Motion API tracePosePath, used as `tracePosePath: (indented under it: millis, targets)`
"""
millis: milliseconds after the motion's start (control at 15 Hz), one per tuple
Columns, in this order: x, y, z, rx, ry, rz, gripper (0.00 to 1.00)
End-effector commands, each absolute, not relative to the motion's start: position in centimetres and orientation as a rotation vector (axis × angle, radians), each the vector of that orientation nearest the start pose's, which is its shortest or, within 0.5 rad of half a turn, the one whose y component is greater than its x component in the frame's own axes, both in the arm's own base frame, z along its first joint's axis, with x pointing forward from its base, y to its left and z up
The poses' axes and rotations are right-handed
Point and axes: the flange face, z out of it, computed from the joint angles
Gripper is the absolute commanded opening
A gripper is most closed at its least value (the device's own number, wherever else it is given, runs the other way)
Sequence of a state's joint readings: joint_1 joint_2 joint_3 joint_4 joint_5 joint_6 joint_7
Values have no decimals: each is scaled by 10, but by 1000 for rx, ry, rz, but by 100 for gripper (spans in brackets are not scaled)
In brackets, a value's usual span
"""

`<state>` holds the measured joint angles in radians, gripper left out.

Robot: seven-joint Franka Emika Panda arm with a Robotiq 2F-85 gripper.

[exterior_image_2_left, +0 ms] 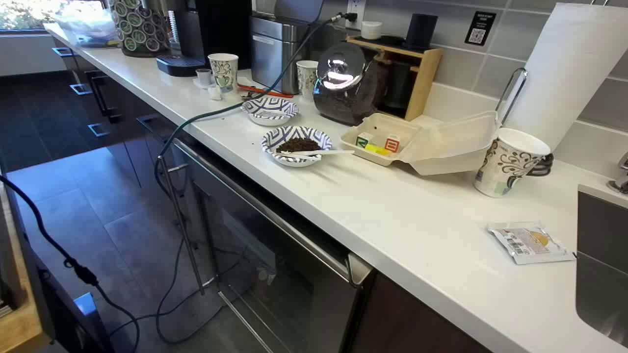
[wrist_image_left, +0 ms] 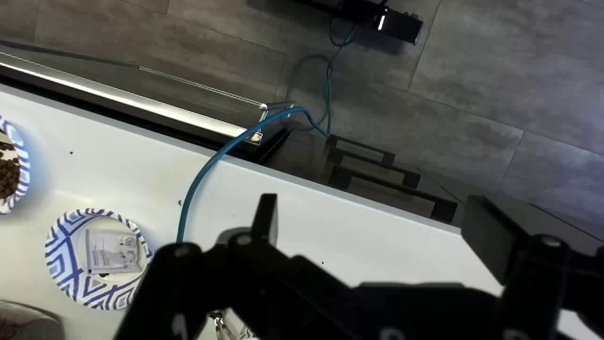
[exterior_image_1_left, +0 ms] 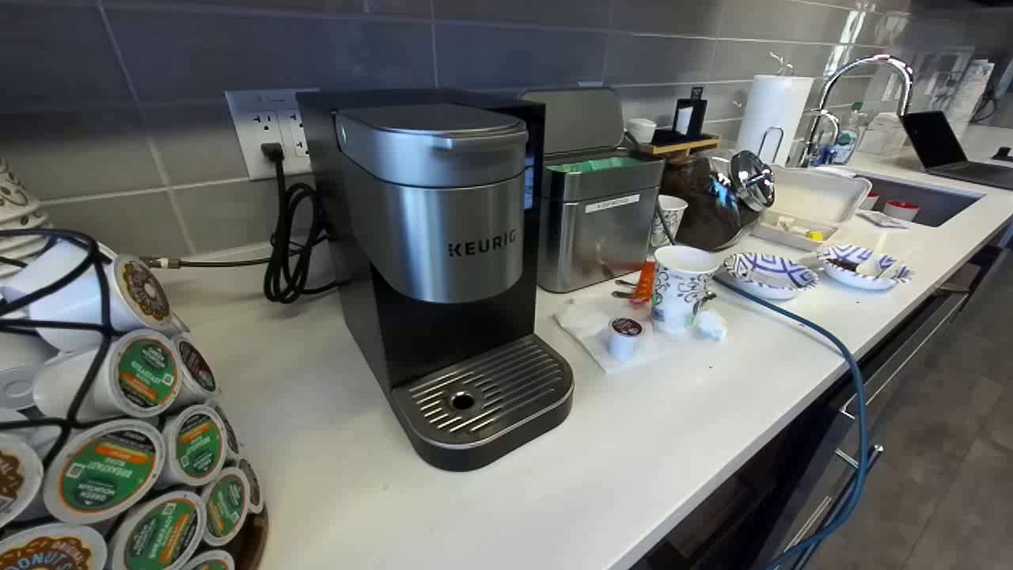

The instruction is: Put the white sachet on the counter

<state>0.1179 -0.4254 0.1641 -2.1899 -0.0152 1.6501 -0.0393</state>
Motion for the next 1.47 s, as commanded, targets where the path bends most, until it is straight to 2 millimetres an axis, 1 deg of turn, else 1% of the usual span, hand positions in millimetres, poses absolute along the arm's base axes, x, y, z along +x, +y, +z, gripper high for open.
tracePosePath:
  millis: [0,933,1000,1067,1200,1267,1400]
  targets:
    - [396,122,544,-3195,-491,179,100]
    - [396,122,544,-3195,-491,179,100]
    - [403,116,544,-3186,-455,147,100]
    - [408,109,543,-3184,-418,126,100]
    - [430,69,537,-3145,-297,44,100]
    - [441,41,532,-3133,-251,-11,100]
    - [460,-10,521,-3075,-217,-93,100]
